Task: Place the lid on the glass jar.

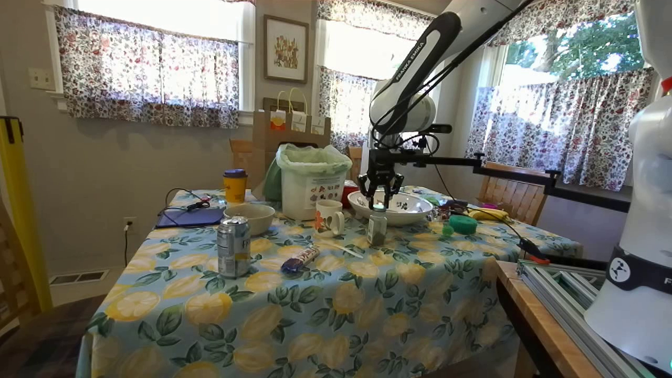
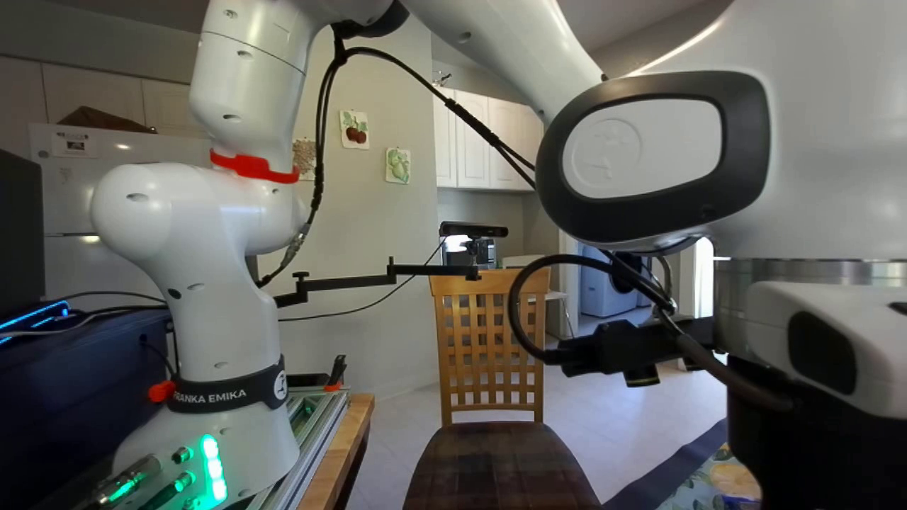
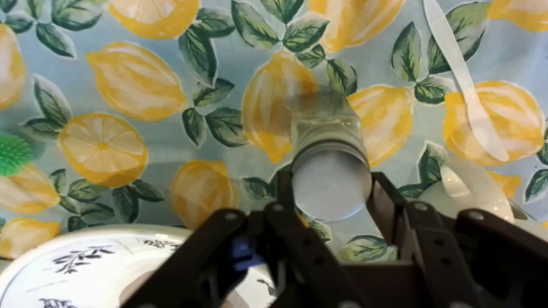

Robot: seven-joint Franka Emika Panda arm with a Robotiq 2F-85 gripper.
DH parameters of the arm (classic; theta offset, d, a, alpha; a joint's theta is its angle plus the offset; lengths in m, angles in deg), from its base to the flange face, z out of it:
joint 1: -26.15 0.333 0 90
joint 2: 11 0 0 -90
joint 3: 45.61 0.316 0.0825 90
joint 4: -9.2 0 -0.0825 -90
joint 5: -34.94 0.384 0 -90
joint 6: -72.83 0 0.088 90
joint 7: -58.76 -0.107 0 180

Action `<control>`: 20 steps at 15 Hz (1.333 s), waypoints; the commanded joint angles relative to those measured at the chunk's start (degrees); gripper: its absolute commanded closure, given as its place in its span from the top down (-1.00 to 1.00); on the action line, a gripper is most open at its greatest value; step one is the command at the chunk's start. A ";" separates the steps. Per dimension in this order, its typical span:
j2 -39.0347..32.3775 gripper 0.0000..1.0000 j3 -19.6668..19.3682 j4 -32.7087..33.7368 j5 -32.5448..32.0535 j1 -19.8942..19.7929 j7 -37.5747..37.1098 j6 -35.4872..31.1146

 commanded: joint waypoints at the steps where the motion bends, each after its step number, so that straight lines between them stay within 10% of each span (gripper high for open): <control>1: -0.28 -0.56 0.17 0.15 0.77 -0.02 -0.21 0.27; 20: 0.28 -0.56 0.26 -0.51 0.87 0.05 -0.16 0.40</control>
